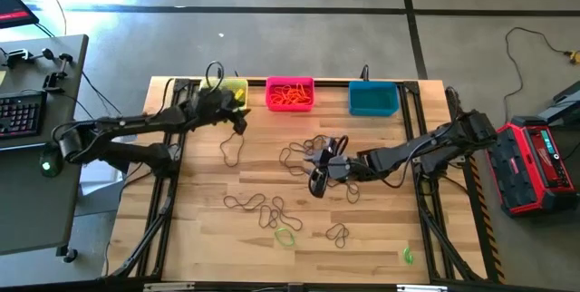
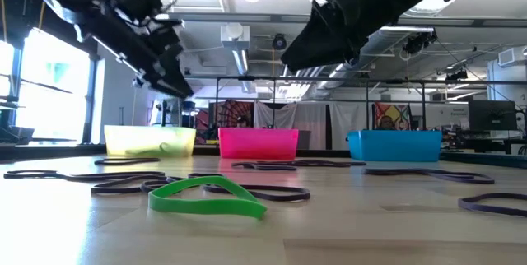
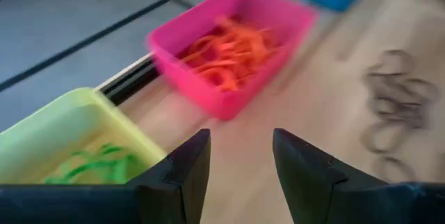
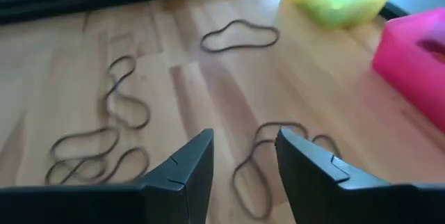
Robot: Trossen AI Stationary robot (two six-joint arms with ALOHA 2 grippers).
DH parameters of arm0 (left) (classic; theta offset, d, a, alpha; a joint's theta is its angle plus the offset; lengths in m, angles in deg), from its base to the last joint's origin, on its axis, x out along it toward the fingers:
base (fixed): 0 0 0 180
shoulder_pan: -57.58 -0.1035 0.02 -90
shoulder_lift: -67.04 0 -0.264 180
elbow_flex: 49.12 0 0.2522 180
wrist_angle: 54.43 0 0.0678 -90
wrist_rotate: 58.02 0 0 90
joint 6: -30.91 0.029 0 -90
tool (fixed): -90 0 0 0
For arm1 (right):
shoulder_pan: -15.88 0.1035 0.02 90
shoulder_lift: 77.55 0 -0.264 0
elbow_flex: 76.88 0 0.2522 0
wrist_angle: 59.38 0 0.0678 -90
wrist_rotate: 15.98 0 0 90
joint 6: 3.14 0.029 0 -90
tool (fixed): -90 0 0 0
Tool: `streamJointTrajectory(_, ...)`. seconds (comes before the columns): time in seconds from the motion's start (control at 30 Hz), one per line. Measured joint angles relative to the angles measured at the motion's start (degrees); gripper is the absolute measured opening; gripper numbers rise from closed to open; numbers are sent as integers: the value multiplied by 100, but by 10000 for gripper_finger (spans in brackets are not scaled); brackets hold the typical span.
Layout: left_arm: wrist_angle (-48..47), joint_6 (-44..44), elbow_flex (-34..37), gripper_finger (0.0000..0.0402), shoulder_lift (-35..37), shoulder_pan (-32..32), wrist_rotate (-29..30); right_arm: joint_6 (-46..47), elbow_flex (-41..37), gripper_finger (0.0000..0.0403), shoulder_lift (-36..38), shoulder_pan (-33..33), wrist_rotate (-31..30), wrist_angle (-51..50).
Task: Sort rubber bands into baskets
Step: Put the green rubber band into the yellow bin
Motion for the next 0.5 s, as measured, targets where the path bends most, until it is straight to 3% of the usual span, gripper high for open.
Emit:
streamJointTrajectory(0.3,301,-31,648,147,1081,1481,2,454,2,144,-232,684,359,117)
streamJointTrajectory(0.5,581,-101,847,147,1332,2480,2,673,502,144,-1000,1328,358,192)
